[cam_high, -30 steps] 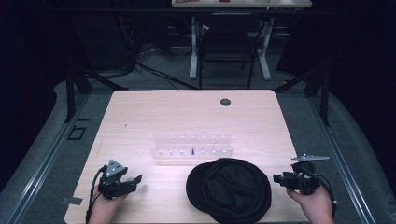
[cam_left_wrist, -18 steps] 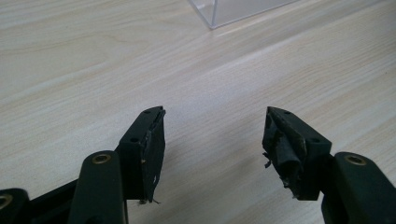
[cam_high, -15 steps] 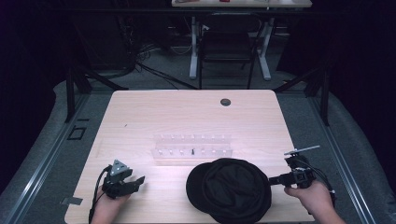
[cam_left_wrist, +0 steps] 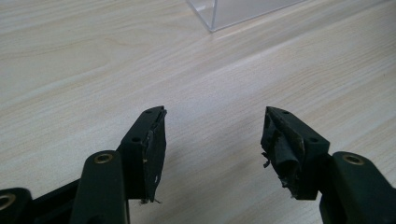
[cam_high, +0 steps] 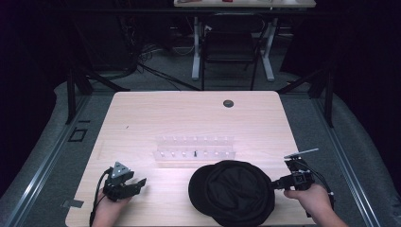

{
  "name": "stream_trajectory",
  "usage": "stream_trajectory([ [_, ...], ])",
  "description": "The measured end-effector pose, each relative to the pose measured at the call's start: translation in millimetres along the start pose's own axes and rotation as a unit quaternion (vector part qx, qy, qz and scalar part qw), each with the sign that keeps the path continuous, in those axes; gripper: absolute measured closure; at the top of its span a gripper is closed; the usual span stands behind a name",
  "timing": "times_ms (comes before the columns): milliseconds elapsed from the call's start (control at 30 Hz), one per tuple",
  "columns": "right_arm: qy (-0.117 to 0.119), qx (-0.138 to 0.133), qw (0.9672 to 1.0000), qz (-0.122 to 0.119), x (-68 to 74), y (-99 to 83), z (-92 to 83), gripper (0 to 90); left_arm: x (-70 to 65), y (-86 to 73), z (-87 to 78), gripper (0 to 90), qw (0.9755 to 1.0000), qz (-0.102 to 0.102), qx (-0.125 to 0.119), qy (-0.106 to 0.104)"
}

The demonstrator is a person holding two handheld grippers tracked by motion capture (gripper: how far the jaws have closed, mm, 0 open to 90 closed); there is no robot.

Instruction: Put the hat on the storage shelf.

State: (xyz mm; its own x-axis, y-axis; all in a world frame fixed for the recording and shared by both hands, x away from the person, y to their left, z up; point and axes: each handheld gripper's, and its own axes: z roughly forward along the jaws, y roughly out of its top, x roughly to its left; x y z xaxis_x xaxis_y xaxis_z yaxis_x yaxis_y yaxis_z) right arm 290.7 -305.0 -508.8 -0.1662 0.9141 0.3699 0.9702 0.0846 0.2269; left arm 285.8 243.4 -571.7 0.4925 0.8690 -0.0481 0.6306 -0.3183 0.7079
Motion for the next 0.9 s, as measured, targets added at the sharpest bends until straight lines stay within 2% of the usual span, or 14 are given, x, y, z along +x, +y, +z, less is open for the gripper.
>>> stream_trajectory([
  [33, 0.002, -0.006, 0.9999, 0.010, 0.1, -0.3, 1.7, 61.8, -0.4, 0.0, 0.3, 40.0, 1.0000, 0.001, 0.000, 0.000],
  [133, 0.001, 0.007, 0.9999, 0.010, -3.4, 1.5, 3.5, 61.8, -1.0, 0.2, 0.6, 39.8, 1.0000, 0.003, 0.000, 0.000],
  [167, -0.001, 0.007, 0.9999, 0.015, -3.4, 1.7, 5.3, 61.4, -1.3, 0.1, 0.8, 39.7, 1.0000, 0.003, -0.001, 0.001],
  [200, 0.002, 0.008, 0.9995, 0.031, -4.4, 1.6, 9.1, 61.1, -1.3, -0.1, 0.9, 39.4, 1.0000, 0.003, -0.001, 0.001],
  [233, 0.002, 0.008, 0.9995, 0.031, -4.4, 1.6, 9.1, 61.1, -1.3, -0.1, 0.9, 39.4, 1.0000, 0.003, -0.001, 0.001],
  [267, 0.003, 0.026, 0.9995, 0.021, -6.1, 2.9, 8.8, 61.1, -1.0, 0.0, 0.9, 39.4, 1.0000, 0.002, 0.001, 0.001],
  [467, 0.014, 0.022, 0.9989, 0.040, -6.9, 2.2, 20.6, 66.9, 0.6, -0.3, 1.2, 38.8, 1.0000, -0.003, 0.001, 0.001],
  [567, 0.023, 0.032, 0.9984, 0.042, -8.5, 3.6, 21.0, 69.1, 0.7, -0.3, 1.2, 38.7, 1.0000, -0.006, 0.000, 0.001],
  [600, 0.023, 0.038, 0.9984, 0.034, -8.4, 4.5, 21.0, 70.4, 0.8, -0.3, 1.2, 38.7, 1.0000, -0.006, 0.000, 0.001],
  [667, 0.025, 0.028, 0.9986, 0.037, -7.9, 3.9, 22.5, 71.8, 1.0, -0.2, 1.3, 38.7, 1.0000, -0.005, 0.000, 0.002],
  [700, 0.026, 0.035, 0.9986, 0.030, -8.3, 4.5, 22.1, 73.4, 0.8, -0.3, 1.5, 38.6, 1.0000, -0.007, 0.000, 0.002],
  [833, 0.036, 0.040, 0.9980, 0.033, -8.8, 5.2, 22.6, 78.9, 0.8, -0.3, 1.9, 38.5, 1.0000, -0.006, 0.001, 0.002],
  [867, 0.050, 0.040, 0.9974, 0.034, -9.5, 5.4, 22.6, 82.7, 0.7, -0.4, 2.0, 38.5, 1.0000, -0.006, 0.001, 0.002],
  [900, 0.054, 0.041, 0.9971, 0.033, -9.9, 5.5, 22.4, 84.3, 0.7, -0.4, 2.0, 38.5, 1.0000, -0.006, 0.001, 0.002],
])
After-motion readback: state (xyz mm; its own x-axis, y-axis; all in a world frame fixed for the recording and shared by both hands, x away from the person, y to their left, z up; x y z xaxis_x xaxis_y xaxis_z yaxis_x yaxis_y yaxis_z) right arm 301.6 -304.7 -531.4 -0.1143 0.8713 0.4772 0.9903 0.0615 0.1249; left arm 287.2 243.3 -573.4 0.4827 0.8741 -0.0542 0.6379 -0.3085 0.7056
